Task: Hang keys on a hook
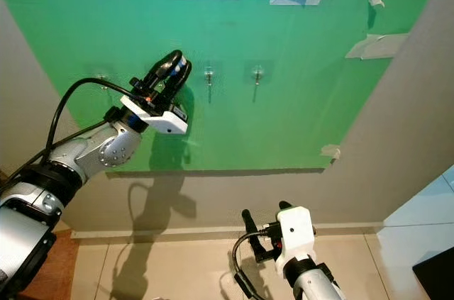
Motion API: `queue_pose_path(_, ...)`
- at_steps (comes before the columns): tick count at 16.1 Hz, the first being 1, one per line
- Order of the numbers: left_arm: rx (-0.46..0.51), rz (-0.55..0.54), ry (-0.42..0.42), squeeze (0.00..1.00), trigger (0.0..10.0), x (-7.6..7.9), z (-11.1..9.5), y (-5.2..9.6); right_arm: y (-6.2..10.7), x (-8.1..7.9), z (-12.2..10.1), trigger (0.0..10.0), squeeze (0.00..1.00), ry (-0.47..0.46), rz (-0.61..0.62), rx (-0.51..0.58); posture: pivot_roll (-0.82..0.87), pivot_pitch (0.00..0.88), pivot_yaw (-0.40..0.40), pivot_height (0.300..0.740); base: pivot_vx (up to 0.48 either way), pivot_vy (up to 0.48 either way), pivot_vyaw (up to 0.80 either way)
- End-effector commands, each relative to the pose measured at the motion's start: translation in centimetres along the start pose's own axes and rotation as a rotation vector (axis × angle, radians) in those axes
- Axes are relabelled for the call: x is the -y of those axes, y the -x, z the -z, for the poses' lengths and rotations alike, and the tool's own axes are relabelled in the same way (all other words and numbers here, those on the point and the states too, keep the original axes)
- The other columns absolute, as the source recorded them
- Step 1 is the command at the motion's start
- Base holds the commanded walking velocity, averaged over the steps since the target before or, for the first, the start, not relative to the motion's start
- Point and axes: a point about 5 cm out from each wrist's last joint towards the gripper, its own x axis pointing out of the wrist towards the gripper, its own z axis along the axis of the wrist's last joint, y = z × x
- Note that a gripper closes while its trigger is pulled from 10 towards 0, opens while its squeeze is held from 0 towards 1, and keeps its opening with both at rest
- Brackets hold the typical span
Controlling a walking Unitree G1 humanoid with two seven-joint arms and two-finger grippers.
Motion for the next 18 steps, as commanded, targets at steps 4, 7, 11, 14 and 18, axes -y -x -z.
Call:
queue_pose_path(4,0.025,0.052,-0.071,0.0,0.0,1.5,-0.1,1.3,0.7,0.0,-0.5,10.0,0.0,0.015,0.01,-0.003,-0.27,0.112,0.035,0.74,0.0,0.0,0.0)
queue_pose_path(7,0.026,0.094,-0.097,0.0,0.0,2.2,0.1,2.2,1.0,0.1,-0.5,10.0,0.0,0.017,0.012,-0.005,-0.27,0.112,0.038,0.74,0.0,0.0,0.0)
queue_pose_path(11,0.05,0.072,-0.153,0.0,0.0,1.7,0.4,2.0,0.9,0.2,-0.4,10.0,0.0,0.017,0.009,-0.01,-0.26,0.104,0.034,0.74,0.0,0.0,0.0)
queue_pose_path(14,0.051,0.059,-0.185,0.0,0.0,1.1,0.8,1.6,0.8,0.2,-0.3,10.0,0.0,0.018,0.005,-0.01,-0.26,0.097,0.035,0.74,0.0,0.0,0.0)
queue_pose_path(18,0.051,0.019,-0.18,0.0,0.0,0.6,0.8,0.8,1.0,0.2,-0.2,10.0,0.0,0.017,0.01,-0.014,-0.26,0.091,0.042,0.74,0.0,0.0,0.0)
